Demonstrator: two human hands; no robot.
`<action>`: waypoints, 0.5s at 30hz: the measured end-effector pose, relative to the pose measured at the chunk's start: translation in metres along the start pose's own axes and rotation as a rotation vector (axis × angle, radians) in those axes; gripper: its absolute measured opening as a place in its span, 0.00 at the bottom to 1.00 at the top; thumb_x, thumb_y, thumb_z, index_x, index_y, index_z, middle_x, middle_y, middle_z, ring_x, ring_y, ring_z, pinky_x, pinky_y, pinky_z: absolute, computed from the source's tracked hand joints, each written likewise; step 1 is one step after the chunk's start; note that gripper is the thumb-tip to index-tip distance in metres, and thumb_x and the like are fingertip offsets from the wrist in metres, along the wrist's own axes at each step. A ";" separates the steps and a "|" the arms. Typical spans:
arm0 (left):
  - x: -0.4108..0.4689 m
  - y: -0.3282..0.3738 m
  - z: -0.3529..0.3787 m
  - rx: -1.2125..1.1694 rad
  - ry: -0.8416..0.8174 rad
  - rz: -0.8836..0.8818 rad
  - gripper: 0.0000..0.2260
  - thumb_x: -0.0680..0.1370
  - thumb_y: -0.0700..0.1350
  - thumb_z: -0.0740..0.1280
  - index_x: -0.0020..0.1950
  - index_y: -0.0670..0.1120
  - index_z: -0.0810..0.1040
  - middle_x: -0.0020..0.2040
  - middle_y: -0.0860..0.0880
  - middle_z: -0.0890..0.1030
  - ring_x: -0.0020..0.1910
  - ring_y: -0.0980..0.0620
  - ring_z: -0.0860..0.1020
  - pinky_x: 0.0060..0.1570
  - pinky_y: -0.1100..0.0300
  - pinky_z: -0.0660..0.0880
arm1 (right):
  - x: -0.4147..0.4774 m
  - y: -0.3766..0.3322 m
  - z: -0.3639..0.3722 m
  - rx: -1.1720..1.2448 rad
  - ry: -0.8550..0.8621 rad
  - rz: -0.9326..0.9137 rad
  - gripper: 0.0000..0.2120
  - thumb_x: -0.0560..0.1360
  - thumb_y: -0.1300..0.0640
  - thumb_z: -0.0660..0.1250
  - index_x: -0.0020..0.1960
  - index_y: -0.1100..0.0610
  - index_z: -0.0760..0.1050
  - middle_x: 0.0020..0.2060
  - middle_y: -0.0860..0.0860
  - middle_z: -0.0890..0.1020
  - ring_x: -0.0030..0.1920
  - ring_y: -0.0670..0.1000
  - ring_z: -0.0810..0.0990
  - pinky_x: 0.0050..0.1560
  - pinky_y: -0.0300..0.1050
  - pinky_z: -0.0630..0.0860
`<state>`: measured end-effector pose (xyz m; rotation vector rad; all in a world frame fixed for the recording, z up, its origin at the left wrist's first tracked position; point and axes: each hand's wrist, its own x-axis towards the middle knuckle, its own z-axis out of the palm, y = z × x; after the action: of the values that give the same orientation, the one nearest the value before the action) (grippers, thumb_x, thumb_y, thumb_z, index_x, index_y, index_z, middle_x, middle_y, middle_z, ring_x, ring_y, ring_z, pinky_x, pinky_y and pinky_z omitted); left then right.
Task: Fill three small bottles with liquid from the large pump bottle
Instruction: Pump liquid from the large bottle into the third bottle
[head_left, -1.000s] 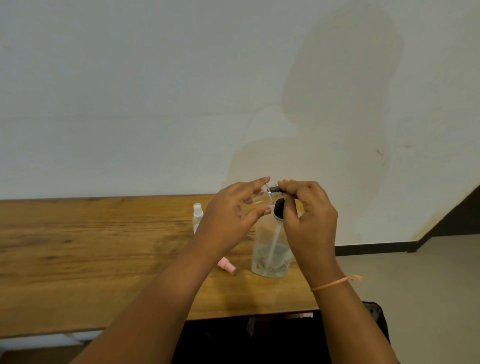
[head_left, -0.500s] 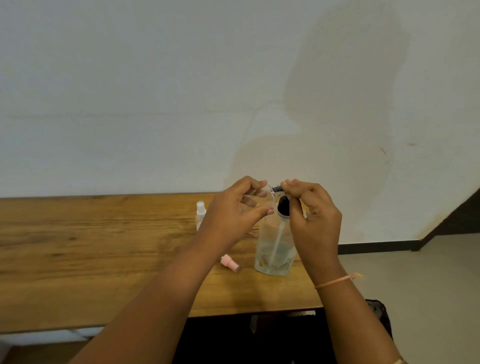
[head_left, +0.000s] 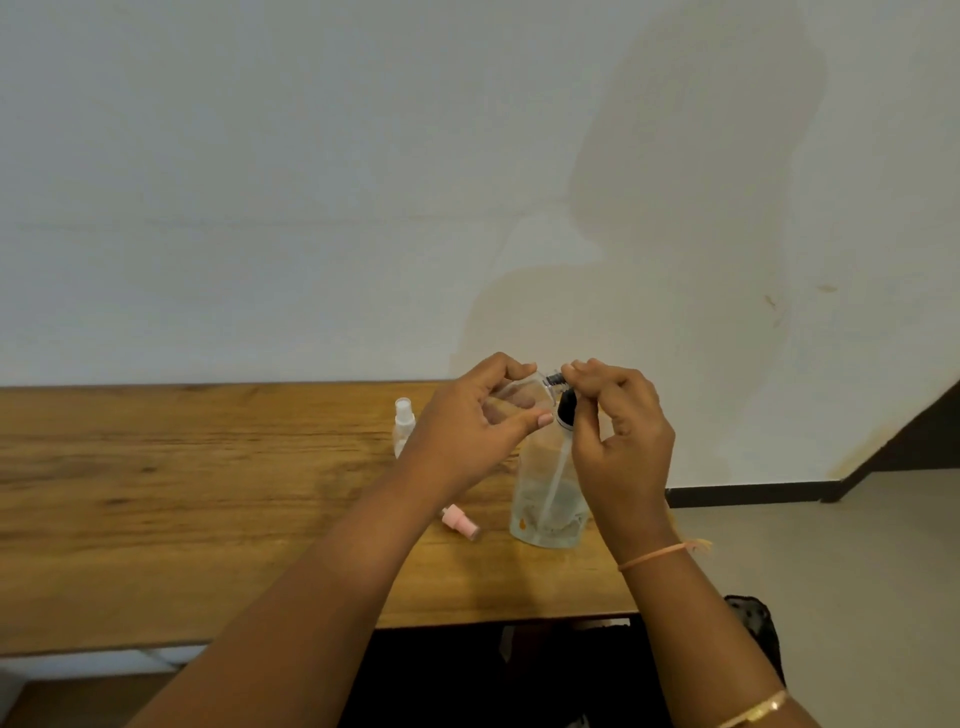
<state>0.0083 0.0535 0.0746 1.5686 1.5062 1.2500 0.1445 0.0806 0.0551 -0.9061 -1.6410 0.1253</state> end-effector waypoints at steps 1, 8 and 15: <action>0.000 0.000 0.000 -0.001 0.001 -0.004 0.12 0.70 0.50 0.74 0.48 0.61 0.75 0.51 0.61 0.79 0.50 0.53 0.81 0.51 0.48 0.79 | 0.000 0.000 -0.001 0.003 0.000 0.002 0.12 0.71 0.71 0.64 0.50 0.62 0.80 0.46 0.46 0.75 0.53 0.51 0.78 0.57 0.28 0.69; 0.001 0.006 -0.004 -0.228 0.005 -0.015 0.15 0.66 0.40 0.77 0.48 0.53 0.79 0.49 0.55 0.82 0.48 0.61 0.81 0.50 0.63 0.78 | 0.012 -0.006 -0.010 -0.004 -0.064 0.016 0.12 0.71 0.68 0.63 0.51 0.60 0.81 0.45 0.49 0.79 0.52 0.54 0.79 0.52 0.43 0.74; 0.007 0.006 -0.005 -0.292 -0.021 -0.043 0.17 0.65 0.34 0.76 0.51 0.44 0.80 0.49 0.48 0.83 0.47 0.59 0.82 0.45 0.69 0.76 | 0.007 0.002 -0.004 0.017 -0.031 -0.006 0.12 0.73 0.64 0.61 0.52 0.60 0.81 0.46 0.47 0.77 0.53 0.52 0.78 0.55 0.37 0.73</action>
<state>0.0053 0.0587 0.0831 1.3469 1.2718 1.3558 0.1489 0.0846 0.0614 -0.8899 -1.6692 0.1499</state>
